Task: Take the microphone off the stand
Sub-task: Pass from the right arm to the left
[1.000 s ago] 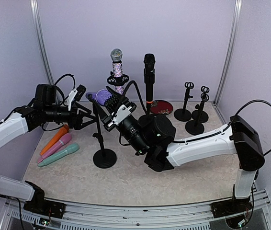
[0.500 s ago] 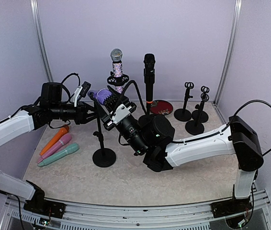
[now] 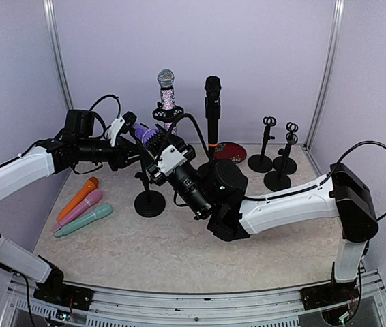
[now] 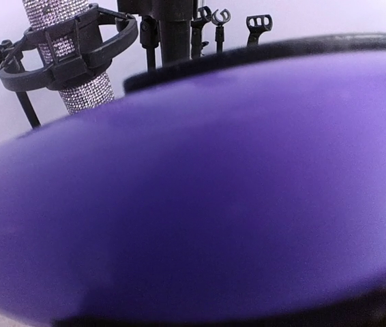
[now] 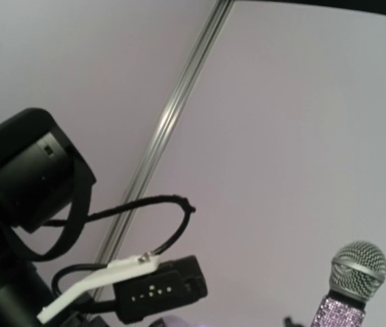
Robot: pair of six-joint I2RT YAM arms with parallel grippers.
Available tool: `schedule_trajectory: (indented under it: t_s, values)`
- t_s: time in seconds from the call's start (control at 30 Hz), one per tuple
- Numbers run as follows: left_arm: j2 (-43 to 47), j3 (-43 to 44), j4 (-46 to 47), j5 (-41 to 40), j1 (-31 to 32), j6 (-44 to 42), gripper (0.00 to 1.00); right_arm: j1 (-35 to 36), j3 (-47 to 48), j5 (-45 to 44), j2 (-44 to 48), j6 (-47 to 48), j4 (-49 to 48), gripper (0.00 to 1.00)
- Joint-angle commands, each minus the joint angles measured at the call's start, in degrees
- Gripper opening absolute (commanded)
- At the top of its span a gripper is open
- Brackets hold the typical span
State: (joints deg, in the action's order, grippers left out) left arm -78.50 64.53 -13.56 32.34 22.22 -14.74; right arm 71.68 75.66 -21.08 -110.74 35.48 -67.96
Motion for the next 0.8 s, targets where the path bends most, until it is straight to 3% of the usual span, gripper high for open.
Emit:
schedule_trajectory:
  t_s: [0.0,0.23,0.3,0.4,0.53,0.67,0.77]
  values:
    - [0.5,-1.0,4.9,-6.9,-0.8,-5.1,0.0,2.0,-0.7,-0.5,5.4,-5.8,2.6,0.0]
    - [1.5,-4.0,5.6,-8.8,-0.8,-6.6,0.02,1.7,3.8,-5.6,8.5,-9.6,20.5,0.0]
    - [1.6,-3.9,5.6,-8.5,-0.8,-6.2,0.13,1.5,5.5,-6.0,8.6,-11.2,25.9,0.0]
    - [1.8,-3.5,5.0,-6.6,-0.8,-4.5,0.39,1.4,5.1,-5.9,8.8,-11.9,28.0,0.0]
    - [2.5,-3.2,5.2,-2.9,-0.9,0.5,0.58,1.4,5.5,-5.5,8.4,-12.8,28.7,0.0]
    - [2.6,-2.4,6.1,-1.0,-0.9,5.9,0.62,1.4,7.1,-4.7,7.5,-13.0,28.9,0.0]
    - [2.5,-1.9,7.0,0.0,-1.2,9.0,0.58,1.4,7.9,-4.5,7.1,-12.9,28.9,0.0]
